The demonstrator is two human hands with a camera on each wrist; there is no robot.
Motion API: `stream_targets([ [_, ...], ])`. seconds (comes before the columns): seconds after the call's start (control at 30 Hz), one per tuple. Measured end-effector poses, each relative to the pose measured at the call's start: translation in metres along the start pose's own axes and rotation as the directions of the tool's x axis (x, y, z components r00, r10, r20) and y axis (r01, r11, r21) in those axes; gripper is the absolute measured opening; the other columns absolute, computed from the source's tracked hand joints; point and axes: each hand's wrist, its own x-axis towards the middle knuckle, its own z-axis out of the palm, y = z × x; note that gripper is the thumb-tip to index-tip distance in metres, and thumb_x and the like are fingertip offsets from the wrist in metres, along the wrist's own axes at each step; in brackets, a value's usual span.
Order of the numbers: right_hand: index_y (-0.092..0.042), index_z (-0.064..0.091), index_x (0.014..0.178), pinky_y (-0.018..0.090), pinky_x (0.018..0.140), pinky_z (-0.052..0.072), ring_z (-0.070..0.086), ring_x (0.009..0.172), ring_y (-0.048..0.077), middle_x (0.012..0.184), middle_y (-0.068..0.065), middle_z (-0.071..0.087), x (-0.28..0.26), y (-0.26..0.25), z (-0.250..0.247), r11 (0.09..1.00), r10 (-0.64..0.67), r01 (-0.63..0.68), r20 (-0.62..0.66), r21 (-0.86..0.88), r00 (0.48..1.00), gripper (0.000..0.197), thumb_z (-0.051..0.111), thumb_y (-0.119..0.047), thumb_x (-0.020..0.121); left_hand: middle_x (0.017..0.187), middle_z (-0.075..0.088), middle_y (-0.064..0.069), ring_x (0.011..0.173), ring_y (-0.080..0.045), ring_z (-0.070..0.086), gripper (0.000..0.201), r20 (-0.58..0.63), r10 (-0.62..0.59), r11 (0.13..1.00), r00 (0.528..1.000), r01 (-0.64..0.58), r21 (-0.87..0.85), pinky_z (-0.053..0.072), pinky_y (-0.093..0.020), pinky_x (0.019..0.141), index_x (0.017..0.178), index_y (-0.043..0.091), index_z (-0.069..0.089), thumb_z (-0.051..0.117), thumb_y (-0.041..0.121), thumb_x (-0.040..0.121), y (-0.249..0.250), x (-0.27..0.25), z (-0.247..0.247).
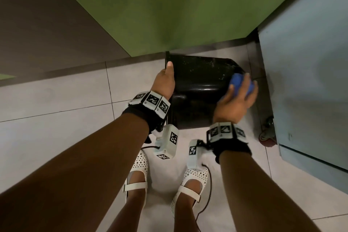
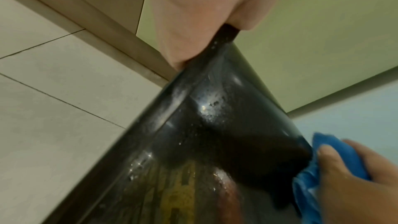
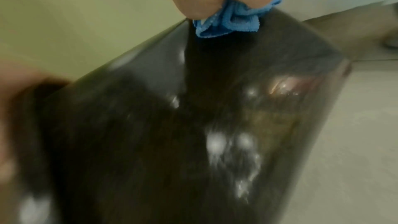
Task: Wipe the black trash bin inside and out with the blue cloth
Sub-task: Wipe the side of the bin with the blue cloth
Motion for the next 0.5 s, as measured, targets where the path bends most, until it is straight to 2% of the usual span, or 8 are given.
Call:
stream_targets([
  [0.1,-0.023,0.031,0.140,0.038,0.113,0.028,0.022,0.139,0.027,0.151,0.016,0.018,0.008,0.002,-0.005,0.996,0.089,-0.090,-0.067,-0.010,0.994,0.045,0.040,-0.021,0.097,0.123,0.057,-0.017,0.114,-0.030,0.053,0.057,-0.010,-0.007,0.998,1.000,0.006,-0.062,0.038,-0.044,0.106,0.121,0.003,0.053,0.019,0.043,0.099,-0.003,-0.004,0.002],
  [0.2,-0.020,0.033,0.140,0.024,0.114,0.020,0.012,0.138,0.005,0.151,0.014,0.020,-0.017,-0.015,0.001,0.998,-0.065,0.066,0.072,-0.006,0.995,0.045,0.042,-0.017,0.096,0.128,0.054,-0.017,0.121,-0.030,0.050,0.054,-0.033,-0.004,0.996,0.999,0.001,-0.088,0.035,-0.040,0.109,0.127,0.002,0.050,0.022,0.039,0.100,-0.007,-0.007,0.002],
  [0.23,-0.019,0.035,0.139,0.023,0.114,0.020,0.013,0.137,0.002,0.149,0.015,0.024,-0.028,-0.022,0.003,0.986,-0.168,0.167,0.159,0.022,0.973,0.043,0.042,-0.017,0.096,0.130,0.053,-0.016,0.123,-0.030,0.048,0.052,-0.042,-0.002,0.996,0.999,-0.002,-0.093,0.034,-0.037,0.110,0.127,0.002,0.050,0.022,0.037,0.100,-0.006,-0.008,0.004],
  [0.3,-0.016,0.040,0.135,0.039,0.112,0.028,0.022,0.136,0.020,0.143,0.019,0.034,-0.056,-0.036,0.010,0.912,-0.401,0.407,0.309,0.049,0.862,0.038,0.038,-0.023,0.097,0.130,0.054,-0.018,0.123,-0.030,0.049,0.050,-0.053,0.020,0.995,0.998,-0.025,-0.095,0.033,-0.036,0.110,0.124,0.001,0.052,0.024,0.035,0.101,-0.009,-0.008,0.003],
  [0.37,-0.015,0.039,0.132,0.043,0.109,0.030,0.027,0.132,0.030,0.139,0.021,0.039,-0.067,-0.039,0.015,0.850,-0.500,0.522,0.411,0.066,0.762,0.043,0.023,-0.038,0.098,0.123,0.058,-0.020,0.117,-0.031,0.054,0.051,-0.042,0.031,0.991,0.999,-0.037,-0.132,0.036,-0.042,0.108,0.119,0.001,0.055,0.025,0.037,0.100,-0.012,-0.008,0.005],
  [0.4,-0.017,0.038,0.132,0.044,0.108,0.030,0.031,0.131,0.032,0.138,0.021,0.040,-0.064,-0.038,0.015,0.840,-0.512,0.539,0.426,0.064,0.746,0.046,0.018,-0.041,0.098,0.122,0.059,-0.019,0.115,-0.030,0.055,0.051,-0.043,0.034,0.990,0.998,-0.040,-0.134,0.037,-0.043,0.108,0.118,0.000,0.056,0.026,0.037,0.099,-0.012,-0.007,0.005],
  [0.43,-0.018,0.038,0.132,0.045,0.107,0.032,0.034,0.130,0.034,0.138,0.022,0.041,-0.058,-0.036,0.013,0.843,-0.504,0.536,0.417,0.046,0.756,0.045,0.020,-0.040,0.097,0.123,0.059,-0.019,0.115,-0.030,0.054,0.050,-0.045,0.032,0.992,0.998,-0.038,-0.123,0.037,-0.042,0.108,0.119,0.000,0.055,0.026,0.036,0.100,-0.012,-0.008,0.005],
  [0.5,-0.019,0.039,0.134,0.049,0.103,0.039,0.037,0.129,0.036,0.139,0.022,0.039,-0.039,-0.027,0.006,0.891,-0.417,0.453,0.332,-0.035,0.846,0.041,0.033,-0.033,0.096,0.123,0.058,-0.018,0.115,-0.030,0.053,0.048,-0.064,0.027,0.993,0.998,-0.034,-0.115,0.037,-0.041,0.107,0.117,0.001,0.056,0.027,0.035,0.100,-0.012,-0.009,0.005],
])
